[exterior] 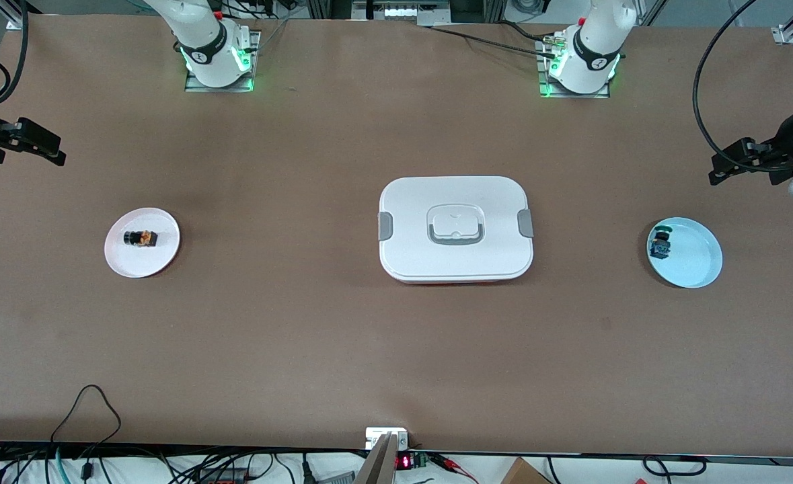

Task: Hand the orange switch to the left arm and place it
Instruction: 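Reach the right gripper down toward the orange switch on the white plate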

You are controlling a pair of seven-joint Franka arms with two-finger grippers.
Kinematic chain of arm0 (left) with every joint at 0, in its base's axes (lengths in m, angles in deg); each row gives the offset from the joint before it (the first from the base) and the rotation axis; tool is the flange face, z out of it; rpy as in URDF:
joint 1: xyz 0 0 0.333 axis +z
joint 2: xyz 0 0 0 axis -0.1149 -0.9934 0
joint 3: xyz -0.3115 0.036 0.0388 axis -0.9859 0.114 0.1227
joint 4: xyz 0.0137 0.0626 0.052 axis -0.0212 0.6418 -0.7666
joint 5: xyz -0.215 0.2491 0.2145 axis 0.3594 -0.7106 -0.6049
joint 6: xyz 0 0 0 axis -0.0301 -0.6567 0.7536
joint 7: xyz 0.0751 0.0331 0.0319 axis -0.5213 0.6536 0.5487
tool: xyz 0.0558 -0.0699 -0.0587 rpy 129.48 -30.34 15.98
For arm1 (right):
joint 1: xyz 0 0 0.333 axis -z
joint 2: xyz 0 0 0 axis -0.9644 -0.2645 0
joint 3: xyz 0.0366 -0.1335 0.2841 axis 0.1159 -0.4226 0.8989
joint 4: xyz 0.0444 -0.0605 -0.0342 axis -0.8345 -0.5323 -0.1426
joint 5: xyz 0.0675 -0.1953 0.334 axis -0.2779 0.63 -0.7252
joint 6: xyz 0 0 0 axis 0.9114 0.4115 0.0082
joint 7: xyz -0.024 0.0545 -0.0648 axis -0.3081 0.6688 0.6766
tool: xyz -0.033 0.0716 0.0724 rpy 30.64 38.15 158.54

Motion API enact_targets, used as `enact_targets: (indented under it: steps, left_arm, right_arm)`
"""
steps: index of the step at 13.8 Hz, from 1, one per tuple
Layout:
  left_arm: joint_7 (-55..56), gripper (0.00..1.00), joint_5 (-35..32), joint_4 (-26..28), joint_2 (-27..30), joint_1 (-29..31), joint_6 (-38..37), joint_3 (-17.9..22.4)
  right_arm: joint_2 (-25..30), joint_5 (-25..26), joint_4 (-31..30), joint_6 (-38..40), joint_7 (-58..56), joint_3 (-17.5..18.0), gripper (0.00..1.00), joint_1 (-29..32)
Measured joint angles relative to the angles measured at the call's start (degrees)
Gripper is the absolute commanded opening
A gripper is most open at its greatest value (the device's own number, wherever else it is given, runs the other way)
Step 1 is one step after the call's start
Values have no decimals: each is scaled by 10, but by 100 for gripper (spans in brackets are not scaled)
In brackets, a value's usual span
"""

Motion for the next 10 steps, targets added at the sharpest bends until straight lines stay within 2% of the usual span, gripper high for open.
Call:
enact_targets:
  steps: [10]
  left_arm:
    - [0,100,0,0,0,0,0,0]
  right_arm:
    - [-15,-1,0,0,0,0,100,0]
